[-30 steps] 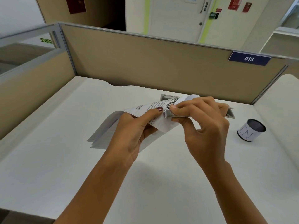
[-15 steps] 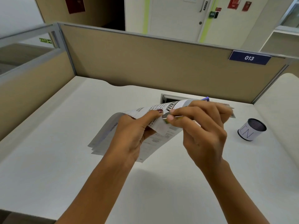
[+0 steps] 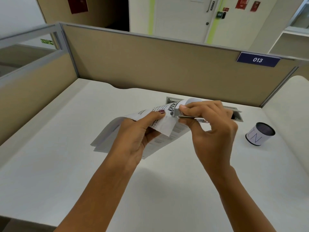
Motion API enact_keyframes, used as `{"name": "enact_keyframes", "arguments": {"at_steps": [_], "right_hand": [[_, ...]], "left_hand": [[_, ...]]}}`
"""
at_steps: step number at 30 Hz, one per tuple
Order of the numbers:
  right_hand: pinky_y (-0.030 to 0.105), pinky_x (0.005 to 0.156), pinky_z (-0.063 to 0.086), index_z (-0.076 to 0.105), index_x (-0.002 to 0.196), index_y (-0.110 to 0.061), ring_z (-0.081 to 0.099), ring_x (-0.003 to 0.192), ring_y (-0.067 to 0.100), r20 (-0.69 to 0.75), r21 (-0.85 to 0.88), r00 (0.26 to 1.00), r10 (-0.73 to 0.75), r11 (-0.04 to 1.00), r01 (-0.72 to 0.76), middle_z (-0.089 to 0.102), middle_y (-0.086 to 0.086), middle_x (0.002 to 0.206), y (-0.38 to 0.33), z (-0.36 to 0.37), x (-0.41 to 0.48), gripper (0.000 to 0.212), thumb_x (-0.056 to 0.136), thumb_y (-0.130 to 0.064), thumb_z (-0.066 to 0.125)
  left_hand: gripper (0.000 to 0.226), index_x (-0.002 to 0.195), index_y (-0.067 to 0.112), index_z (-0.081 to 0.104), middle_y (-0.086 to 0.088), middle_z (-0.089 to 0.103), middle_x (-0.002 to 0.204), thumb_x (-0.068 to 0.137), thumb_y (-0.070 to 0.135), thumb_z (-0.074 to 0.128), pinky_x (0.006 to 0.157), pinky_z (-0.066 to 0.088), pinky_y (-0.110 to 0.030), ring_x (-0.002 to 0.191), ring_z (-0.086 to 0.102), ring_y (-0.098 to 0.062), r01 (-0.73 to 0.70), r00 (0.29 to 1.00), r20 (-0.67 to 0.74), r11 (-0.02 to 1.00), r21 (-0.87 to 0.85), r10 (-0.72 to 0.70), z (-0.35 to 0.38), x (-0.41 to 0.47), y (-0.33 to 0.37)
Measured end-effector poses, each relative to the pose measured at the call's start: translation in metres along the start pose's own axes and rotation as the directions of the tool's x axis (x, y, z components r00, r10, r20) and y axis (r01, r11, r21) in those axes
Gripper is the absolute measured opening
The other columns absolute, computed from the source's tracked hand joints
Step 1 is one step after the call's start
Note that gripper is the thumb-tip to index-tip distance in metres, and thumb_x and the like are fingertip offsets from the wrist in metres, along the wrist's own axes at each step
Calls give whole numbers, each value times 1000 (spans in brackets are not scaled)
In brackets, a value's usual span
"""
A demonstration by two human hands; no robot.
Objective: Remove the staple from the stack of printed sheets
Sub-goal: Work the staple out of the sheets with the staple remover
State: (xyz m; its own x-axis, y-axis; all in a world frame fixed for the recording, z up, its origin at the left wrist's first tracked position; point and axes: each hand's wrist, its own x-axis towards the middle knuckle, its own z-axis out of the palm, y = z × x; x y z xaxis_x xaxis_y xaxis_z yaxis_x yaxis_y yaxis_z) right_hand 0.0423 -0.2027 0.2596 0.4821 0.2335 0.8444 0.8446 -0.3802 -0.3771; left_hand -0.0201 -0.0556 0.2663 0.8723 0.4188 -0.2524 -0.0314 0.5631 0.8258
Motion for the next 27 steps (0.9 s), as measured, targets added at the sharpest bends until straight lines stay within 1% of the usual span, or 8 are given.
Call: {"name": "enact_keyframes", "arguments": {"at_steps": [3,8,12,16,18,21,23,27], "right_hand": [[36,75,39,75,83,-9,65,88,25,44,-22,999,1,1000,0,74,1,90,-1,-1,1,7,77,-5,78],[43,71,41,75,80,-8,64,86,25,55,-65,997,-60,996,64,74,1,87,-3,-1,1,2,80,-6,76],[32,74,36,76,79,-8,64,83,29,44,-115,990,-131,984,136,74,3,87,-4,-1,1,11,86,-12,69],[33,74,34,75,75,-7,63,81,29,-6,-113,980,-197,974,195,74,3,86,-6,-1,1,26,93,-19,62],[37,72,37,75,71,-7,64,80,29,-46,-129,965,-259,959,252,75,4,85,-6,0,-1,34,97,-23,59],[46,68,42,76,67,-6,65,77,28,-107,-147,926,-361,927,345,75,5,83,-2,2,-2,33,95,-19,63],[45,68,42,76,65,-6,63,79,23,-145,-164,901,-409,908,386,76,4,82,1,3,-5,30,92,-15,67],[36,79,35,77,64,-10,61,80,21,-231,-178,852,-469,882,437,76,4,82,8,3,-13,26,89,-16,71]], "left_hand": [[9,85,10,73,-7,77,85,76,11,73,59,57,-23,76,73,-16,-5,1000,1,1000,27,5,1,-1,-1],[9,86,11,71,-6,77,83,77,10,72,59,57,-23,73,73,-15,-2,1000,1,1000,28,2,4,-3,-1],[15,93,10,71,-7,76,88,78,13,72,66,58,-27,76,73,-17,-11,1000,-14,996,84,12,5,-3,-2],[22,97,9,70,-7,76,89,76,15,73,67,58,-29,75,73,-17,-12,999,-45,993,121,18,5,-5,0],[15,90,8,71,-6,76,81,76,12,73,60,58,-24,70,73,-15,-8,1000,-29,995,101,11,6,-7,1],[6,75,6,74,-6,75,71,77,12,71,59,57,-22,65,71,-15,-4,1000,7,992,130,3,6,-10,2],[9,72,5,74,-7,74,69,77,11,71,58,57,-22,64,71,-16,5,1000,19,992,130,-7,6,-11,3],[13,80,0,73,-11,74,73,76,12,73,57,56,-22,64,71,-16,25,1000,15,993,114,-27,7,-12,1]]}}
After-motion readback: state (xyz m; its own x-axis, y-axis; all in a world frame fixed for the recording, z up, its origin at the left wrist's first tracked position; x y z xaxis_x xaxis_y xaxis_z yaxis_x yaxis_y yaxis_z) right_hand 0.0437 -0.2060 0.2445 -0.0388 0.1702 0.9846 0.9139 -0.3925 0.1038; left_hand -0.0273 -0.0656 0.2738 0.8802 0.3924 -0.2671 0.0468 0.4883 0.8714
